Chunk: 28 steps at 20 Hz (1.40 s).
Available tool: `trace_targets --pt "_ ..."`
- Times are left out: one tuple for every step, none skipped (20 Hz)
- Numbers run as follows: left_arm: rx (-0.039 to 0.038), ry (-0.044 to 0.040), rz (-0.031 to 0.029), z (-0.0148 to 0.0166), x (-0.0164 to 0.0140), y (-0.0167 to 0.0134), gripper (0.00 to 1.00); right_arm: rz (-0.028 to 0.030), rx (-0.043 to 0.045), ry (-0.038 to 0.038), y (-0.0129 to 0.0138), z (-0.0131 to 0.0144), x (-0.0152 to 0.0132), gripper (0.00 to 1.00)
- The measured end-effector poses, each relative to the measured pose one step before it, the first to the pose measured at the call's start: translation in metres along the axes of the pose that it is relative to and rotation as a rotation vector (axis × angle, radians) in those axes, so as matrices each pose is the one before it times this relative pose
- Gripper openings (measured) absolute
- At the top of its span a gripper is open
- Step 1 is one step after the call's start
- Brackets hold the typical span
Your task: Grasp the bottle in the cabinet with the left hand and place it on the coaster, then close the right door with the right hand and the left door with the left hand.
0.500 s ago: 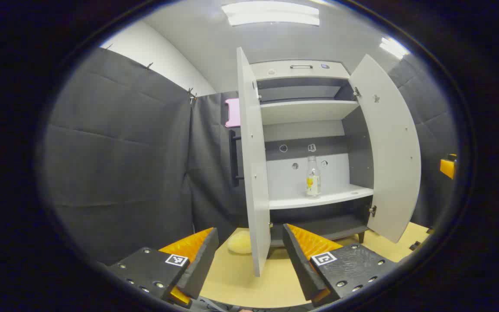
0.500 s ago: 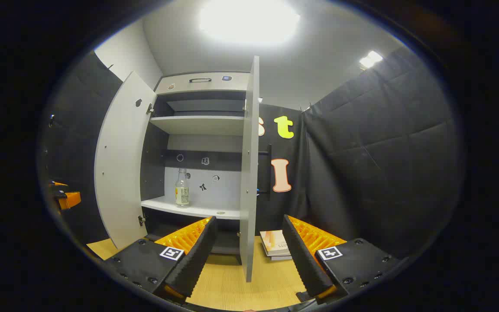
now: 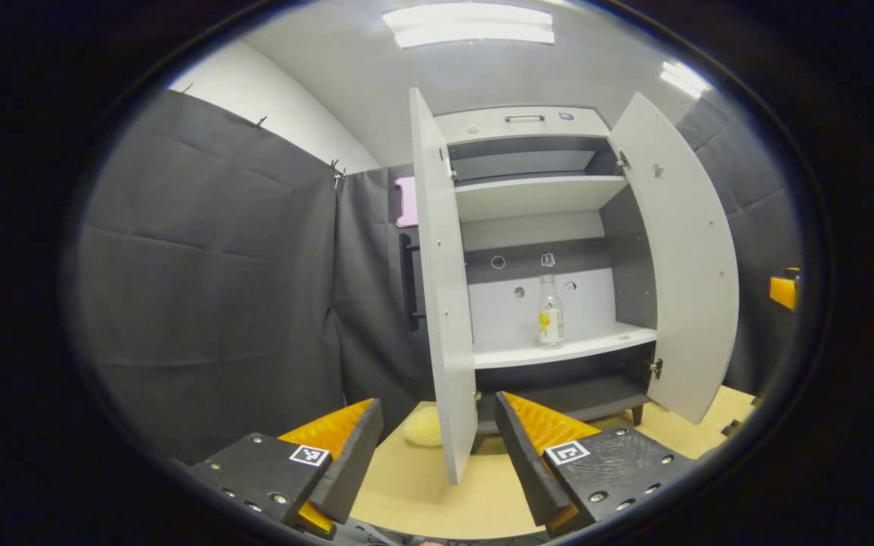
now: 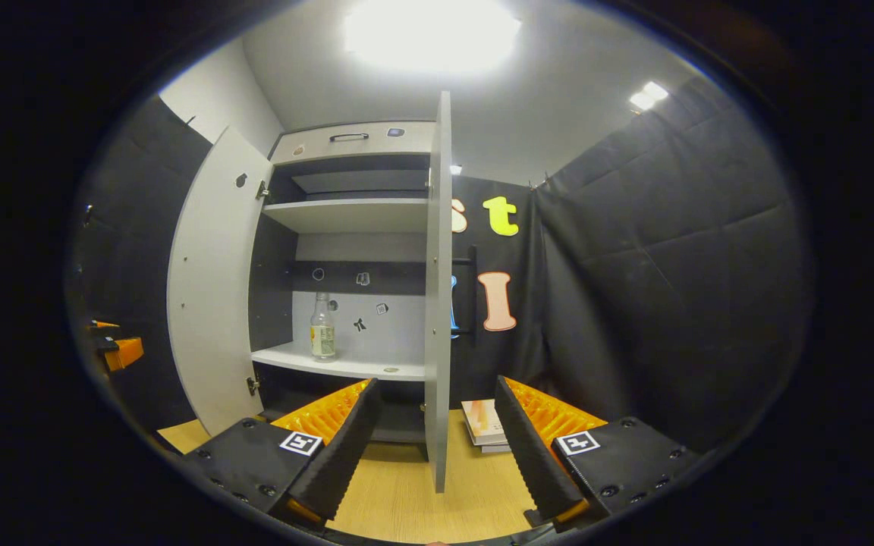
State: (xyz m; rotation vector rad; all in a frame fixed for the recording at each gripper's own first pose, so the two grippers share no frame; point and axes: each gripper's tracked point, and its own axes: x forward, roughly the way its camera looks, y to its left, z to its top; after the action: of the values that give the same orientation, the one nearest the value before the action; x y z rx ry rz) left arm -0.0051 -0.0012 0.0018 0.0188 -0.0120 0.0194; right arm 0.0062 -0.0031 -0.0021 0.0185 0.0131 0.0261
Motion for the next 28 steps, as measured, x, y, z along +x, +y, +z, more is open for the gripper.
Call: trace_targets --pt "-0.00104 -0.00117 0.00091 0.0006 -0.00015 0.0 0.88 0.00155 0.00003 -0.00229 -0.00067 0.00044 0.00035 0.96" --pt "-0.00223 -0.00218 -0.0013 -0.00001 -0.00034 -0.00064 0.88 -0.00046 -0.00109 -0.00204 -0.00121 0.00119 0.00026 0.94" --pt "-0.00157 -0.00195 0.00061 0.00105 -0.00003 -0.00014 0.88 -0.00035 0.00008 -0.00089 -0.0016 -0.00011 0.00018 0.96" --pt "-0.00032 -0.00202 -0.00128 -0.00064 -0.00046 -0.00045 0.88 0.00201 0.00177 0.00053 -0.00072 0.00044 0.00059 0.94" --pt "0.00017 -0.00129 -0.00064 0.00075 0.00011 -0.00033 0.87 -0.00026 0.00189 -0.00045 -0.00162 -0.00071 0.00031 0.96" --pt "0.00123 -0.00193 -0.00159 0.00013 -0.00052 -0.00046 0.87 0.0009 0.00136 0.00195 -0.00138 -0.00082 0.00013 0.96" --pt "0.00159 -0.00214 -0.00044 0.00087 -0.00032 -0.00048 0.87 -0.0004 0.00127 0.00208 -0.00114 -0.00088 0.00054 0.94" --pt "0.00224 -0.00213 -0.00116 0.00008 -0.00099 -0.00083 0.87 0.00085 0.00069 0.00167 -0.00105 -0.0004 0.00045 0.96" --pt "0.00299 -0.00133 -0.00013 0.00065 -0.00033 -0.00049 0.87 0.0005 0.00062 0.00064 -0.00141 -0.00098 0.00118 0.96" --pt "0.00295 -0.00066 -0.00038 0.00011 -0.00163 -0.00122 0.87 -0.00021 0.00066 0.00058 -0.00159 -0.00022 0.00076 0.96" --pt "0.00173 -0.00029 -0.0005 0.00108 -0.00027 -0.00093 0.87 0.00185 0.00146 0.00047 -0.00085 -0.00084 0.00112 0.96" --pt "0.00081 -0.00119 -0.001 0.00111 0.0002 -0.00177 0.87 0.00039 0.00156 0.00012 -0.0011 -0.00004 0.00158 0.96" --pt "0.0009 -0.00113 -0.00082 0.00157 -0.00003 -0.0014 0.87 0.00093 0.00143 -0.00011 -0.00131 -0.00012 0.00137 0.96" --pt "0.00198 -0.00115 0.00105 0.00094 -0.00021 -0.00206 0.87 0.00204 0.00056 0.00219 -0.00123 -0.00054 0.00128 0.96" --pt "0.00205 -0.00167 0.00197 0.00157 0.0002 -0.00268 0.87 0.00193 0.00018 0.00239 -0.00175 -0.00162 0.00093 0.96" --pt "0.00062 -0.00025 0.00234 0.00137 0.00093 -0.00255 0.88 0.00373 0.00009 0.00128 -0.00153 0.00009 0.00092 0.96" --pt "-0.00046 0.00229 0.00362 -0.00201 0.00022 -0.00351 0.87 0.00362 -0.00145 0.00015 -0.00146 -0.00063 0.00126 0.96" --pt "-0.00431 0.00239 0.0032 -0.00034 0.00066 -0.00231 0.87 0.00187 -0.00396 0.00011 -0.00167 0.00022 0.0017 0.96" --pt "-0.00418 0.00269 0.00133 -0.00074 -0.00065 -0.00244 0.87 0.00181 -0.00261 -0.00002 -0.00234 -0.00081 0.00158 0.96" --pt "-0.0007 0.00203 0.00148 -0.00054 0.0 -0.00124 0.87 0.00025 0.00081 -0.00011 -0.00201 -0.00036 0.00102 0.96" --pt "0.00104 0.00332 0.00308 -0.00212 -0.00073 -0.00104 0.87 -0.00033 0.00442 0.0027 -0.00206 -0.00066 0.00117 0.96" --pt "-0.00052 0.00075 0.00117 -0.00002 -0.00083 -0.00124 0.87 0.00425 0.00611 0.0016 -0.00039 -0.00058 0.00054 0.96" --pt "-0.00196 0.00013 -0.00259 -0.00002 -0.00106 -0.00248 0.87 0.00143 0.00203 -0.00442 -0.00079 -0.00046 -0.00012 0.96" --pt "-0.00098 0.00226 -0.00571 0.00112 0.00042 -0.00295 0.87 0.00056 -0.00234 -0.0092 -0.0016 0.00135 0.0002 0.96" --pt "0.0017 0.00242 -0.00109 0.0009 0.0011 -0.00192 0.87 0.0018 -0.00542 -0.00632 -0.00193 -0.00007 0.0008 0.96" --pt "0.00255 -0.00005 -0.00055 0.00374 0.00171 -0.0019 0.87 0.00208 -0.00386 -0.00564 -0.0017 -0.00008 0.00135 0.96" --pt "-0.00026 -0.00441 -0.00172 0.00466 0.00273 -0.004 0.87 0.00544 0.00373 0.00141 -0.00217 -0.00142 0.0021 0.96" --pt "-0.00347 -0.01047 -0.00267 0.00758 0.00393 -0.00364 0.87 0.01472 0.00971 0.00916 -0.00022 -0.00235 0.00269 0.96"
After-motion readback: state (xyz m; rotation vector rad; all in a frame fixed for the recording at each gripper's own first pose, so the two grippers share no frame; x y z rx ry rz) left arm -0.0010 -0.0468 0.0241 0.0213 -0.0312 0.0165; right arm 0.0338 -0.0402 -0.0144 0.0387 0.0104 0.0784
